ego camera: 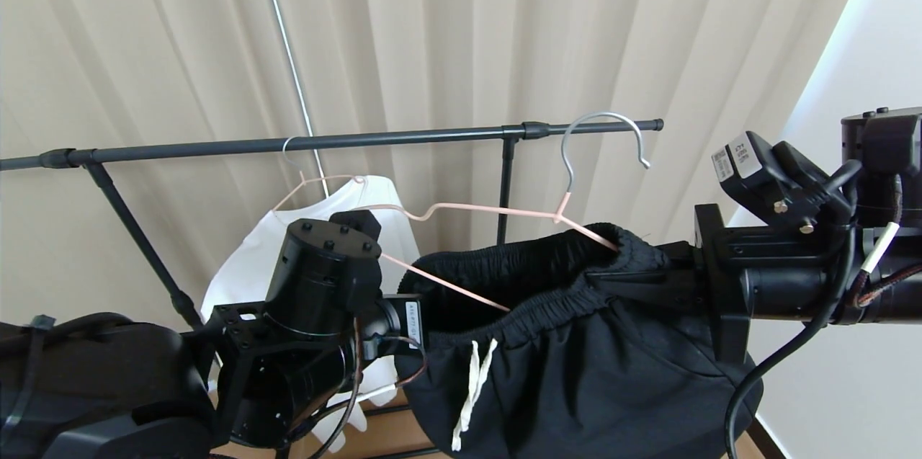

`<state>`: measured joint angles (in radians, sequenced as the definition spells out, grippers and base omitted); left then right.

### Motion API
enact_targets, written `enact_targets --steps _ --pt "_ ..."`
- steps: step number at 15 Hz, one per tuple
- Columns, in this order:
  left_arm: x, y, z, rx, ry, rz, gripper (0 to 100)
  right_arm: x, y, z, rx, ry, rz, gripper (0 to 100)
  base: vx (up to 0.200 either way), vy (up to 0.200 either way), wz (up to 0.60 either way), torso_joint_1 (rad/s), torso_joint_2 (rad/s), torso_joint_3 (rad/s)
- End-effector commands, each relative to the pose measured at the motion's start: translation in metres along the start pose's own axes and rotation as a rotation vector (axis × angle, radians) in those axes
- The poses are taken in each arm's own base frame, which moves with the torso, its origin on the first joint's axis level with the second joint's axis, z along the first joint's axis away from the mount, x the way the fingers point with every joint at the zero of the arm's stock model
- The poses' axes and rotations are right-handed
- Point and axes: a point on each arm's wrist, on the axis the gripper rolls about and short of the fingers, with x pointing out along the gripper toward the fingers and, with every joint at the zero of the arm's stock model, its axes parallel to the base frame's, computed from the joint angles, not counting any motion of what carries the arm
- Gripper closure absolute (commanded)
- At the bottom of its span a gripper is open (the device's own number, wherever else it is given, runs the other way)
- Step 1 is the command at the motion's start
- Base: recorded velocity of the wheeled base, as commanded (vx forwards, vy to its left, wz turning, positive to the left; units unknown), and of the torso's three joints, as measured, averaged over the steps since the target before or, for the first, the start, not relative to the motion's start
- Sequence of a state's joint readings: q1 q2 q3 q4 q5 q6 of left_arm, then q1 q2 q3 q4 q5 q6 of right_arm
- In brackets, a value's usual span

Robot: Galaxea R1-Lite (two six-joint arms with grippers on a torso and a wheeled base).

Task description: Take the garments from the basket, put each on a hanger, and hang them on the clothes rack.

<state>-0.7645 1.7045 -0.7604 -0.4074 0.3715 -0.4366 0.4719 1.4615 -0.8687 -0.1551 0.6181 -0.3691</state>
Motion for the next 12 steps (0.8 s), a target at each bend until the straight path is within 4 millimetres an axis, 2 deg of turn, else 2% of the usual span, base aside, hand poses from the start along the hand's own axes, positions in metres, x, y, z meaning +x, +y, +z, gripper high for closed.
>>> enact_targets --steps 1,12 --pt "-0.004 0.006 0.007 -0.009 -0.025 0.009 100 0.0 -0.005 -0.002 0.009 0.006 -0.012 100 0.0 0.0 0.0 0.0 0.0 0.0" --pt "-0.005 0.037 0.027 -0.057 -0.084 0.1 100 0.001 -0.017 -0.013 0.008 0.04 -0.047 100 0.0 0.0 0.0 0.0 0.0 0.0"
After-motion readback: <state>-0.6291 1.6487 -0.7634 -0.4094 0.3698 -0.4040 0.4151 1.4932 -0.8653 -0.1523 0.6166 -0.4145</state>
